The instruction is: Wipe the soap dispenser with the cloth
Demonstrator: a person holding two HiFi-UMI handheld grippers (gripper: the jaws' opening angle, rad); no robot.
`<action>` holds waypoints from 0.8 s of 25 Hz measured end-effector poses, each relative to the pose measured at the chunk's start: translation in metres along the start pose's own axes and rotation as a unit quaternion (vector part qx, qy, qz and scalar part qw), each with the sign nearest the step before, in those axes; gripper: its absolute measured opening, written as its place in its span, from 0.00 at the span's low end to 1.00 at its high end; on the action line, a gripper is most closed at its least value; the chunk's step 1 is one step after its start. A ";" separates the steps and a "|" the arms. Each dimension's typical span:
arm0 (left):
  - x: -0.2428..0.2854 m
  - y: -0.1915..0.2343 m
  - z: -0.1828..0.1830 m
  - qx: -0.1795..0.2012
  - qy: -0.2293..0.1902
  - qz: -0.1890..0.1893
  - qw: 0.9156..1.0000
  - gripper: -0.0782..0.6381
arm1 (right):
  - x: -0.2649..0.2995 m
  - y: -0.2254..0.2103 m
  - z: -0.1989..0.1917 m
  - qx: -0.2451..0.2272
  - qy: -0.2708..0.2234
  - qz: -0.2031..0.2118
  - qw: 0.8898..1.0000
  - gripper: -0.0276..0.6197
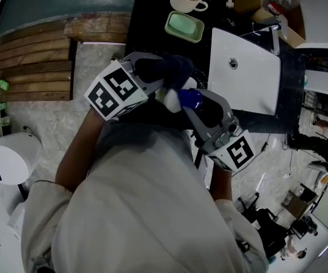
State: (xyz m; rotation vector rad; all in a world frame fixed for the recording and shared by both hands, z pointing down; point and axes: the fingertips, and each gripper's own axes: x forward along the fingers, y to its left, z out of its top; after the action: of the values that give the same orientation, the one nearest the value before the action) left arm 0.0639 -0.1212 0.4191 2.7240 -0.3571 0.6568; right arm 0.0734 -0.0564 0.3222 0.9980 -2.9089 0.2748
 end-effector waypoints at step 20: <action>0.012 0.009 -0.035 -0.028 0.039 0.002 0.999 0.31 | -0.001 0.000 -0.001 0.000 -0.001 0.001 1.000 0.17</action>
State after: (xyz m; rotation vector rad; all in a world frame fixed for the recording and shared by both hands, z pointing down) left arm 0.0580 -0.1192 0.4563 2.6356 -0.3567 0.7413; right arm 0.0743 -0.0555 0.3228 0.9943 -2.9116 0.2746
